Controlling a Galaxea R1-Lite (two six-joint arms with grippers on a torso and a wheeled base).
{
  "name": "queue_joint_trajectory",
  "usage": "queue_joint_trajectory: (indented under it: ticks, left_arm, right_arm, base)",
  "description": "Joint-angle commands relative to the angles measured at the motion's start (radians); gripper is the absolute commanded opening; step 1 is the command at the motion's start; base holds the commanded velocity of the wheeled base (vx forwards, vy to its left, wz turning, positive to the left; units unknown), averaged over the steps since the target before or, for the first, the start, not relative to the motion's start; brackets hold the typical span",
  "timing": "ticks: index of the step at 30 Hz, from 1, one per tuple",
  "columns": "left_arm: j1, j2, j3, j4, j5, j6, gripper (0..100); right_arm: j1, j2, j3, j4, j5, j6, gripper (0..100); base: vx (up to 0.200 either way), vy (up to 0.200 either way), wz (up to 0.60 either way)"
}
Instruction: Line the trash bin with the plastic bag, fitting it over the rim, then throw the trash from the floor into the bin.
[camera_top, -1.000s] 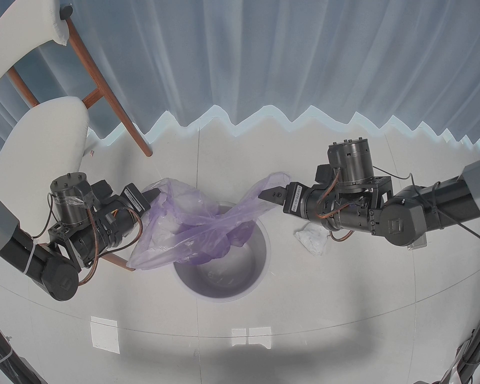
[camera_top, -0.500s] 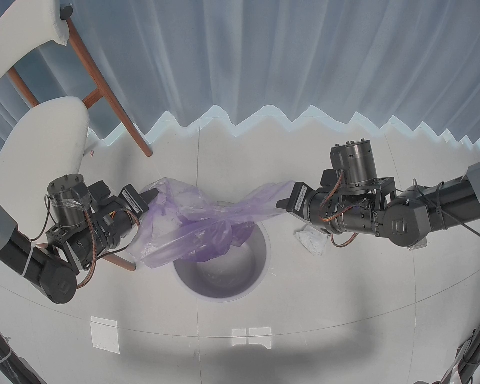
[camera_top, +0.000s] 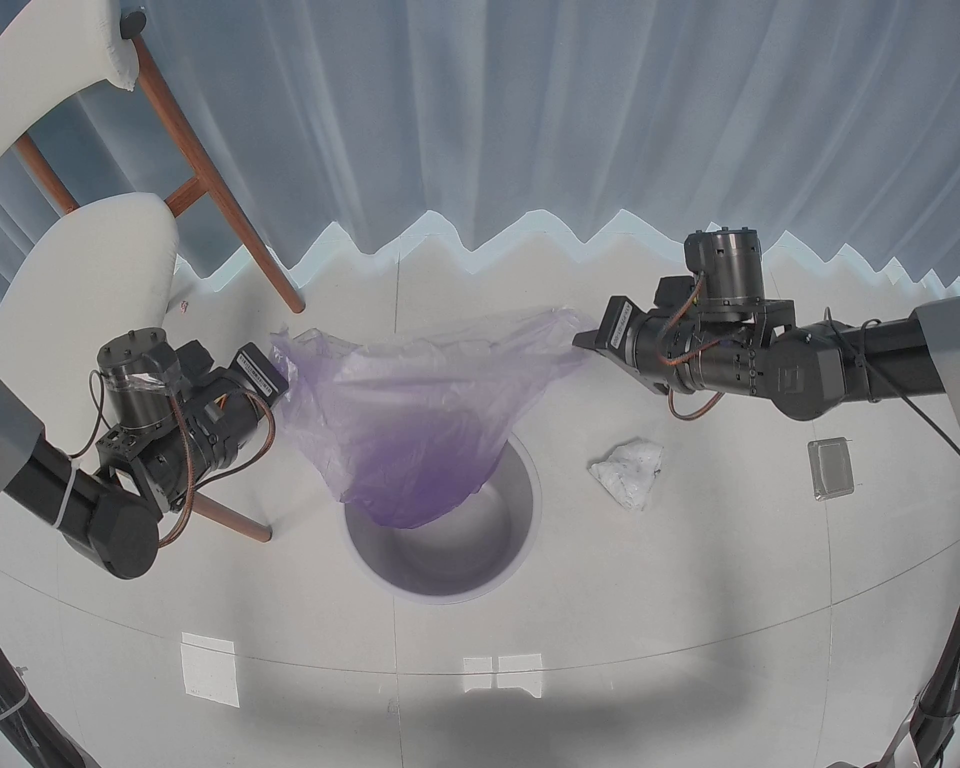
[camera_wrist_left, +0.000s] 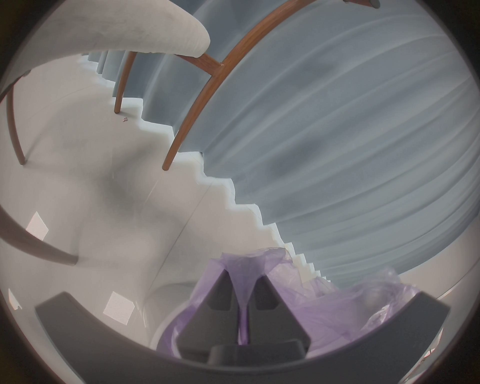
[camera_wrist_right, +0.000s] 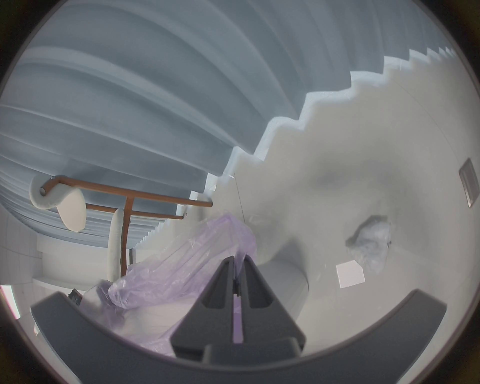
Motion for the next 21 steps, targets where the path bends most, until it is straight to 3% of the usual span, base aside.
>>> queue_joint_trajectory:
  ticks: [1, 6, 9, 11, 17, 21]
  left_arm:
    - [0.012, 0.145, -0.119, 0.005, 0.022, -0.003, 0]
    - [0.034, 0.252, -0.164, -0.002, 0.052, 0.003, 0]
    - [0.035, 0.295, -0.161, -0.008, 0.052, 0.008, 0]
    - [0.035, 0.306, -0.159, -0.009, 0.052, 0.009, 0]
    - [0.040, 0.341, -0.125, -0.048, 0.035, 0.163, 0]
    - [0.040, 0.361, -0.044, -0.176, -0.017, 0.214, 0]
  right_arm:
    - [-0.032, 0.142, -0.186, 0.054, 0.013, -0.050, 0]
    - [-0.047, 0.245, -0.276, 0.077, 0.009, -0.163, 0]
    - [-0.062, 0.288, -0.278, 0.073, 0.010, -0.294, 0]
    - [-0.064, 0.294, -0.278, 0.073, 0.012, -0.304, 0]
    - [-0.070, 0.323, -0.275, 0.070, 0.015, -0.306, 0]
    - [-0.078, 0.317, -0.244, 0.063, 0.015, -0.306, 0]
  base:
    - [0.000, 0.000, 0.00]
    - [0.000, 0.000, 0.00]
    - [0.000, 0.000, 0.00]
    - [0.000, 0.000, 0.00]
    - [0.000, 0.000, 0.00]
    - [0.000, 0.000, 0.00]
